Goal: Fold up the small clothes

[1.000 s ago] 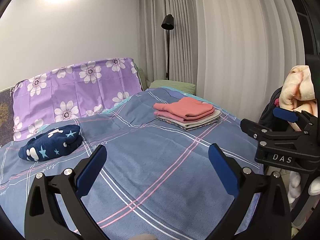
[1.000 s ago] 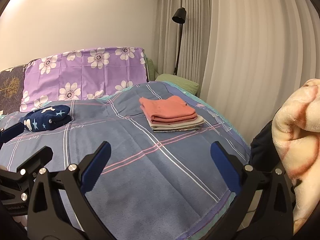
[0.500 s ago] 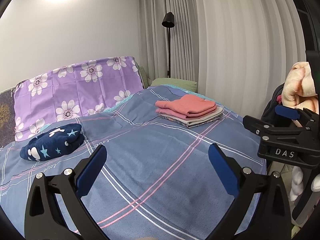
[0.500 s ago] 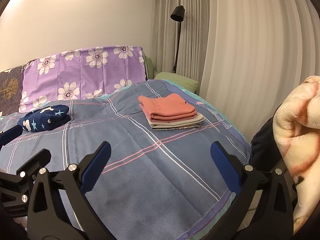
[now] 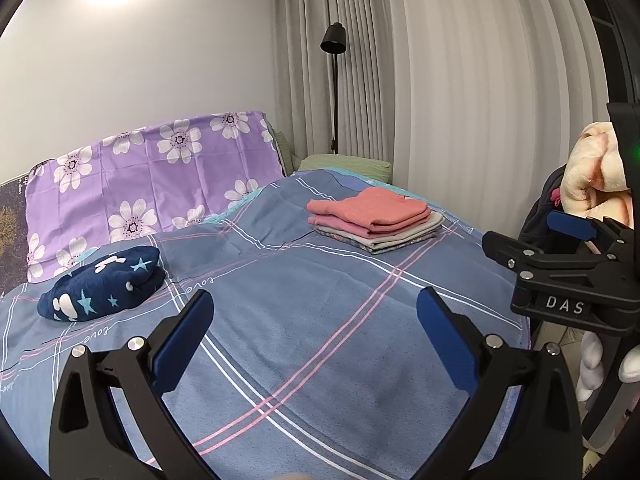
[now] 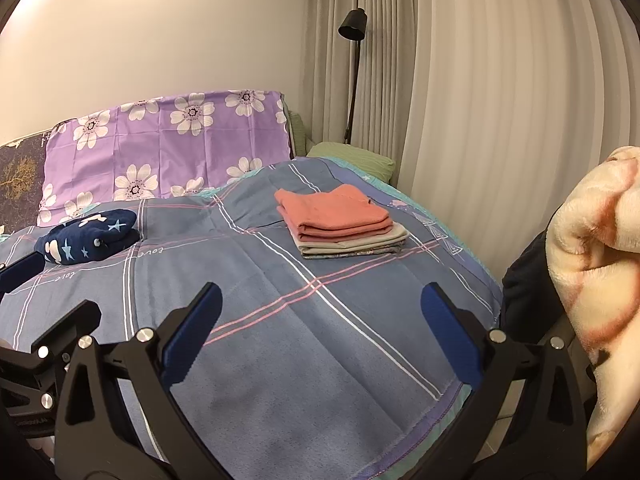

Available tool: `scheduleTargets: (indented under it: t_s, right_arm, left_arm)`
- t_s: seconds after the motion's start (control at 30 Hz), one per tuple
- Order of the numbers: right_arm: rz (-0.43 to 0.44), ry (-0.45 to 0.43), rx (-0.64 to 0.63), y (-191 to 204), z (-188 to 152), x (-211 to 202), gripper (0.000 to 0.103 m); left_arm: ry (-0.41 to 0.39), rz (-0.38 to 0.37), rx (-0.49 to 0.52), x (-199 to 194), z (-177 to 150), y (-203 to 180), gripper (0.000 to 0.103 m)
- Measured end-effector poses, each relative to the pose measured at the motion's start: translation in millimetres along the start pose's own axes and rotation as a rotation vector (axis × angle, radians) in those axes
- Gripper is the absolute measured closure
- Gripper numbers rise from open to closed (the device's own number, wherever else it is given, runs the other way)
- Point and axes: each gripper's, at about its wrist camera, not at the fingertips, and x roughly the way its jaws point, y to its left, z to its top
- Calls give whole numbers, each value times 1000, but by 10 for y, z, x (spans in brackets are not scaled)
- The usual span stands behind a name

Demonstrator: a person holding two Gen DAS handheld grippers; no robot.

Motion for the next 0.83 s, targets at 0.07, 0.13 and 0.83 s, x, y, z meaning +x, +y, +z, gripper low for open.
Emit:
scheduleTargets:
  t_s: [0.07, 0.13, 0.83]
  right_arm:
    - [0, 2, 0, -14, 1, 4, 2]
    - [2, 5, 0, -21, 7, 25, 2]
    - [5, 15, -9, 15, -49, 57, 2]
  left_arm:
    - [3, 0, 2, 5, -5, -3, 1]
    - [3, 1, 1, 7, -4, -7, 1]
    - [16, -1, 2, 37, -85, 40, 1]
